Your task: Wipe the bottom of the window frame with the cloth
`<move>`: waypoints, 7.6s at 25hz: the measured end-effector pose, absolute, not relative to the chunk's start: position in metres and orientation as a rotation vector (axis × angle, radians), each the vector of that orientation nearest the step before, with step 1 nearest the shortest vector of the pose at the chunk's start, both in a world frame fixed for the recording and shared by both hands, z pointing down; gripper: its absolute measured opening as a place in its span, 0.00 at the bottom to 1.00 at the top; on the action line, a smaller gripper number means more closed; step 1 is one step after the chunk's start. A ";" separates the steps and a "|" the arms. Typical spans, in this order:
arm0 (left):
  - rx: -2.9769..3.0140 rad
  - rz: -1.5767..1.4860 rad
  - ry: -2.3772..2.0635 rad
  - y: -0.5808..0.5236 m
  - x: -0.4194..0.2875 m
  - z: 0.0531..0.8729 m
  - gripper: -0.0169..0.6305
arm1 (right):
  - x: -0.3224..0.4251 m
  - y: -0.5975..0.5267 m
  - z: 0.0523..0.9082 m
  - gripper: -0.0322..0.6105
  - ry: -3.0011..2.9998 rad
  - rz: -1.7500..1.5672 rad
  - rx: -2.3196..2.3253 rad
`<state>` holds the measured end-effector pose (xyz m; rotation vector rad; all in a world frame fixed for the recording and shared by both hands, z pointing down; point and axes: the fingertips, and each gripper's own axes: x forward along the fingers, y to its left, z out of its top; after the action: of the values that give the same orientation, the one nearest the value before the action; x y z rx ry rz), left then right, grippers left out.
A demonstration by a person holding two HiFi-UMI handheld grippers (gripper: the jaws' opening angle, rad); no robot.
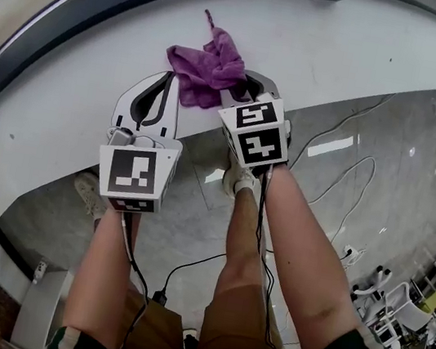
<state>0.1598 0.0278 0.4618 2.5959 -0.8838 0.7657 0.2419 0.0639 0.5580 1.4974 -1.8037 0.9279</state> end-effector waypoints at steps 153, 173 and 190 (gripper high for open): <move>2.153 0.619 -1.556 -0.022 -0.303 0.340 0.04 | -0.257 -0.023 0.397 0.22 -2.289 0.632 0.823; 2.392 0.538 -1.415 -0.013 -0.188 0.122 0.04 | -0.159 0.010 0.145 0.22 -2.494 0.597 0.939; 2.735 0.451 -1.151 0.019 -0.084 -0.036 0.04 | -0.055 0.035 -0.014 0.22 -2.556 0.403 1.238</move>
<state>-0.0840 0.0187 -0.0362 2.7355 -1.1511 0.4509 -0.0547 0.0346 -0.0143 1.2376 -2.5562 0.4032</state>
